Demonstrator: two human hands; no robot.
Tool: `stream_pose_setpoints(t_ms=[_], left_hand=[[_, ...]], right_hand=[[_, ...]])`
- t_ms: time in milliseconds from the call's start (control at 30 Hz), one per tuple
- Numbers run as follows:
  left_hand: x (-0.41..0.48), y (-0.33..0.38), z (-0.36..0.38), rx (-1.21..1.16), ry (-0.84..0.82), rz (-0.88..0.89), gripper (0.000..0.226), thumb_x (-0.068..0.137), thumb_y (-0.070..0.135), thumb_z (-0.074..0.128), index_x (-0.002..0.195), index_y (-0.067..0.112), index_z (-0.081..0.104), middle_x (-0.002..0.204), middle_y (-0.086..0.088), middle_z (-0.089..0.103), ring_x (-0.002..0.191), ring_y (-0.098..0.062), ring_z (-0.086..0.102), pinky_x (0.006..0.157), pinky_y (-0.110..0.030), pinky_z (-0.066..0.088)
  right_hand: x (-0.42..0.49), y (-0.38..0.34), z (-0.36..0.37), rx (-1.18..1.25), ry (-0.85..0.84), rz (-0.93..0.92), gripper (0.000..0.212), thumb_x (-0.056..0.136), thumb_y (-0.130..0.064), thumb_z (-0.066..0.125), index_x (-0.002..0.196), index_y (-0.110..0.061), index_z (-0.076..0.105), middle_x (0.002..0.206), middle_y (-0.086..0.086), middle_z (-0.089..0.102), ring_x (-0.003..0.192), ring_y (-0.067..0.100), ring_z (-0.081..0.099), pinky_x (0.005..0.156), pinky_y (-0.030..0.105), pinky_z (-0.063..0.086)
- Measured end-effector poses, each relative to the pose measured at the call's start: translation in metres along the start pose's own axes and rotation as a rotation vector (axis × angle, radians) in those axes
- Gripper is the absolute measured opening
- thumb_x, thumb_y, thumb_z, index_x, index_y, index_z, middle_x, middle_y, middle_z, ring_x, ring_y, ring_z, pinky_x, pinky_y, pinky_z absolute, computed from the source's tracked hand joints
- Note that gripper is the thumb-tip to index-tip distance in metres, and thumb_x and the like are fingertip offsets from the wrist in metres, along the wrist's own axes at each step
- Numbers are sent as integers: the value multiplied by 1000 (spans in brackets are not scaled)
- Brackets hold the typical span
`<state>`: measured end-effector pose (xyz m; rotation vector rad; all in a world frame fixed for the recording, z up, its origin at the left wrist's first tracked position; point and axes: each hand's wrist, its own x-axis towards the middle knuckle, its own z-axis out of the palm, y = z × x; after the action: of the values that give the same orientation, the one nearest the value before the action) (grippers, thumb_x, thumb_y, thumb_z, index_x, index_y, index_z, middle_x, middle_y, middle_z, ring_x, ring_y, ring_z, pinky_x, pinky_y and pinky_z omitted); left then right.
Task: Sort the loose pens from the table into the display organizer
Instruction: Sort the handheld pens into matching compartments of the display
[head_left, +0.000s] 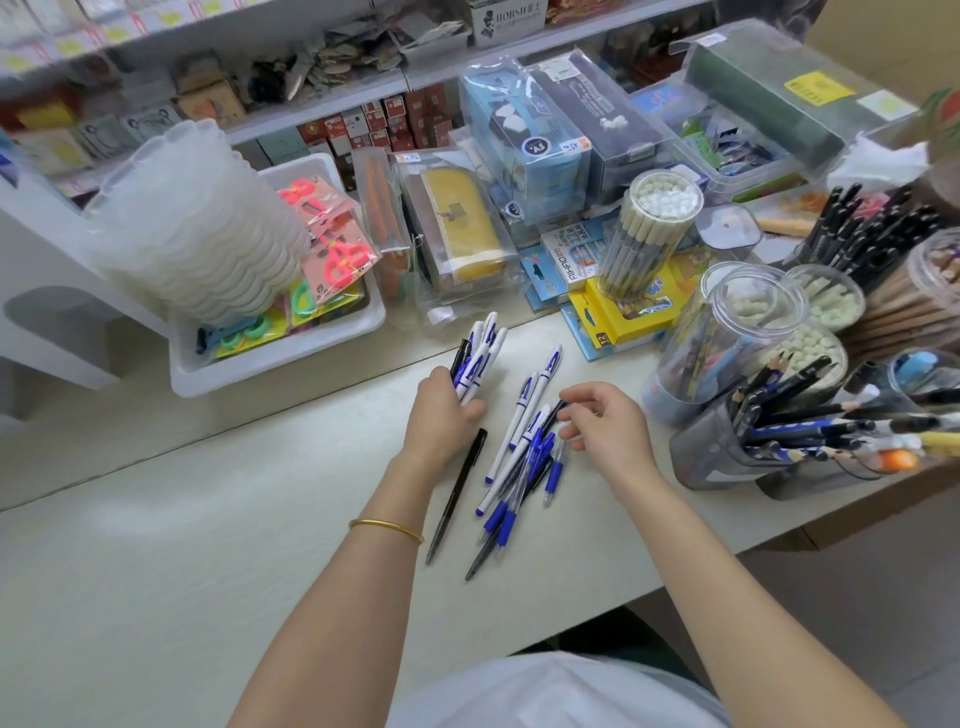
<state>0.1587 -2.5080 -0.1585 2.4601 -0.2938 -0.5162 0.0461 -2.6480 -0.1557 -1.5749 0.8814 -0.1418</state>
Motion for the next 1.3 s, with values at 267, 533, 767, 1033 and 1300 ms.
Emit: stream_pose_setpoints(t_ms=[267, 533, 767, 1033, 1300], left_hand=[[-6, -6, -29, -314, 18, -17, 21, 87, 12, 54, 104, 11, 41, 84, -10, 52, 67, -22, 48, 52, -31, 41], [-24, -7, -63, -529, 122, 52, 25, 89, 4, 50, 110, 12, 40, 84, -10, 51, 62, -16, 47, 51, -27, 43], [-37, -4, -73, -706, 204, 80, 23, 89, 2, 51, 108, 14, 44, 75, -8, 52, 60, -14, 47, 50, -24, 45], [-48, 6, -83, -909, 271, 115, 22, 79, 8, 57, 95, 18, 46, 65, -4, 55, 59, -15, 49, 52, -26, 47], [-56, 23, -103, -1120, 380, 226, 28, 75, 12, 58, 100, 2, 48, 58, -1, 54, 55, -20, 47, 50, -29, 41]], right_hand=[[-10, -8, 38, -147, -236, -138, 32, 86, 8, 44, 89, -14, 66, 81, 8, 65, 62, 14, 61, 62, 25, 52], [-5, -9, 94, -1158, -672, -535, 33, 88, 3, 49, 113, -8, 67, 118, 10, 58, 105, 31, 58, 89, 34, 48], [3, -19, 71, -1263, -583, -636, 33, 77, 12, 52, 101, -6, 66, 113, 10, 55, 104, 29, 54, 77, 31, 45], [-13, -27, 77, -660, -339, -412, 28, 91, 0, 45, 104, -7, 68, 104, 3, 62, 101, 20, 58, 88, 31, 48], [-73, -42, 100, 540, -361, 433, 40, 103, -32, 36, 93, -4, 64, 88, 13, 66, 81, 24, 65, 79, 36, 53]])
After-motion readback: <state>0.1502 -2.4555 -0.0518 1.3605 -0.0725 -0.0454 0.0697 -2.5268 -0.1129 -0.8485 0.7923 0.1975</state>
